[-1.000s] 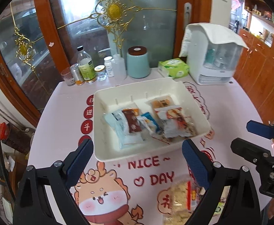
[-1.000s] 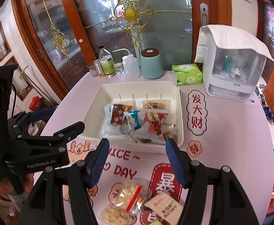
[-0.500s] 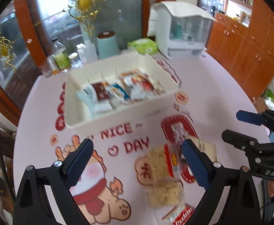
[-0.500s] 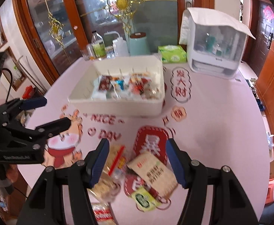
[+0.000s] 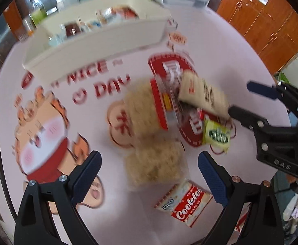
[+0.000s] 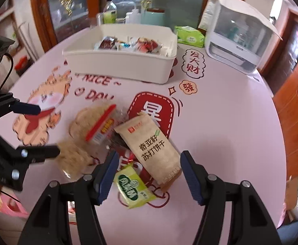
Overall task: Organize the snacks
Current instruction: 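Grasp a clear bread-crumb packet with the left tool while the right tool grasps the beige cracker packet, then carry both packets over the white tray and release them inside, then withdraw both open tools from the tray toward the remaining snacks, then grasp the red-white Cookies packet with the left tool while the right tool grasps the green-yellow biscuit packet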
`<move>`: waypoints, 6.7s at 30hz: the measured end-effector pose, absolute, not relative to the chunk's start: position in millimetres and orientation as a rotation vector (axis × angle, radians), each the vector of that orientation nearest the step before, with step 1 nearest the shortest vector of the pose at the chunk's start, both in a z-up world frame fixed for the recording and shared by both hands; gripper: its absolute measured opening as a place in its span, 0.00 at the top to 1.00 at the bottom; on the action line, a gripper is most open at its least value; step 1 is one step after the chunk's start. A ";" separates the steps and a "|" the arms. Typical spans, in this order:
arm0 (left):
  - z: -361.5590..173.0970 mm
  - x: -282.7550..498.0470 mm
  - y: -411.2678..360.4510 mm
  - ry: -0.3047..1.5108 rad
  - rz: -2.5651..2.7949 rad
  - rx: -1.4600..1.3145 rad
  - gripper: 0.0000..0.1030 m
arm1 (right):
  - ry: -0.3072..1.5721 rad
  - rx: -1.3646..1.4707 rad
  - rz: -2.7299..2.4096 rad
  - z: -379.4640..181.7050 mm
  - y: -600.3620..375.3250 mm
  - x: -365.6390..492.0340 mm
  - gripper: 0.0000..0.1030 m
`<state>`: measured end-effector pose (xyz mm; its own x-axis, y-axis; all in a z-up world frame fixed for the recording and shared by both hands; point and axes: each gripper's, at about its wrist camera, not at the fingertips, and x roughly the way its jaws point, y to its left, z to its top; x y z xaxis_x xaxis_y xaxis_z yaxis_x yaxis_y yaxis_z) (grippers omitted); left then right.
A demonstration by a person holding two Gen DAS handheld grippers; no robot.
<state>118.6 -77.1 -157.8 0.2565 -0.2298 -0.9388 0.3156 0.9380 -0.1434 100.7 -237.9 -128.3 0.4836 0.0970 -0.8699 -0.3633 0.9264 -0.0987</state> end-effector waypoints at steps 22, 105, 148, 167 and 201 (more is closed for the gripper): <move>-226.3 119.7 -92.3 1.386 -0.229 -0.042 0.09 | 1.116 -0.434 0.434 -197.0 -238.2 139.9 0.39; -24.7 382.7 17.5 0.951 0.012 0.167 0.25 | 0.870 0.064 0.214 -11.5 -129.9 356.7 0.86; 5.3 270.6 -11.8 0.901 -0.082 0.144 0.07 | 0.896 0.081 0.270 4.4 -173.8 259.5 0.49; 0.8 144.8 -42.5 0.823 -0.224 0.068 0.07 | 0.866 0.037 0.248 -12.2 -240.5 154.7 0.44; -221.6 20.1 -123.1 1.195 -0.494 0.313 0.34 | 1.159 -0.248 0.385 -200.2 -235.6 73.0 0.56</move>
<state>20.1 -123.1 -221.6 0.2803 -0.2000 -0.9388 0.5219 0.8526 -0.0258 73.0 -235.6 -200.2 0.3460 0.1668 -0.9233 -0.4191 0.9079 0.0070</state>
